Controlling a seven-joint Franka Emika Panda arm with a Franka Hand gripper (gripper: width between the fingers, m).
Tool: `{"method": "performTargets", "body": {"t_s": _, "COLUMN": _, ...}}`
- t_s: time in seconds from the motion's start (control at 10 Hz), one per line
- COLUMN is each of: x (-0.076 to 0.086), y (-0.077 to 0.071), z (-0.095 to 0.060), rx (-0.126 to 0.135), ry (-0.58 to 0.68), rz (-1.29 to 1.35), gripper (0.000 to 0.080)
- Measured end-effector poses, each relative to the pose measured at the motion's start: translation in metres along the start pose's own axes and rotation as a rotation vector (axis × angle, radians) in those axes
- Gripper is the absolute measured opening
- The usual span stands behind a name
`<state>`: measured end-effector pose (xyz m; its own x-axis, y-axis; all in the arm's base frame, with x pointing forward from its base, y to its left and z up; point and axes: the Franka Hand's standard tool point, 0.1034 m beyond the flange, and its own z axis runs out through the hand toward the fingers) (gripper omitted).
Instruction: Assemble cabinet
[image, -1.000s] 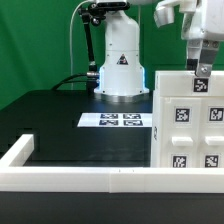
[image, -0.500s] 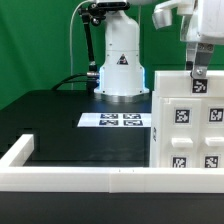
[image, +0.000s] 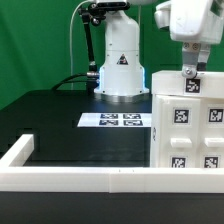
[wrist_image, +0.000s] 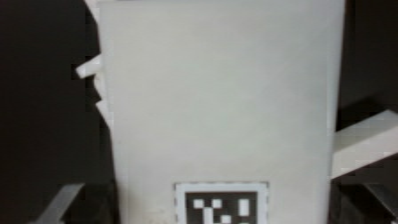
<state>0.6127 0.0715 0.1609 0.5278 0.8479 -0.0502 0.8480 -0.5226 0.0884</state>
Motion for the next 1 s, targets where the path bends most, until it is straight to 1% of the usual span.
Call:
{"method": "performTargets", "body": {"t_s": 0.2, "x": 0.0005, "y": 0.0000, "z": -0.0002, "rx": -0.001, "ry": 0.007, "rz": 0.253, "gripper": 0.0558}}
{"method": "performTargets", "body": {"t_s": 0.3, "x": 0.0015, "y": -0.0011, "z": -0.0001, "rx": 0.012, "ry": 0.014, "rz": 0.529, "gripper": 0.0558}}
{"method": "performTargets", "body": {"t_s": 0.4, "x": 0.0022, "y": -0.0016, "z": -0.0002, "rx": 0.019, "ry": 0.017, "rz": 0.682, "gripper": 0.0558}}
{"method": "performTargets", "body": {"t_s": 0.7, "x": 0.0045, "y": -0.0033, "z": -0.0005, "rx": 0.030, "ry": 0.016, "rz": 1.052, "gripper": 0.0558}}
{"method": "performTargets", "body": {"t_s": 0.9, "x": 0.0053, "y": -0.0040, "z": -0.0005, "rx": 0.040, "ry": 0.017, "rz": 1.180, "gripper": 0.0559}}
{"method": "performTargets", "body": {"t_s": 1.0, "x": 0.0060, "y": -0.0046, "z": -0.0005, "rx": 0.043, "ry": 0.015, "rz": 1.285, "gripper": 0.0560}}
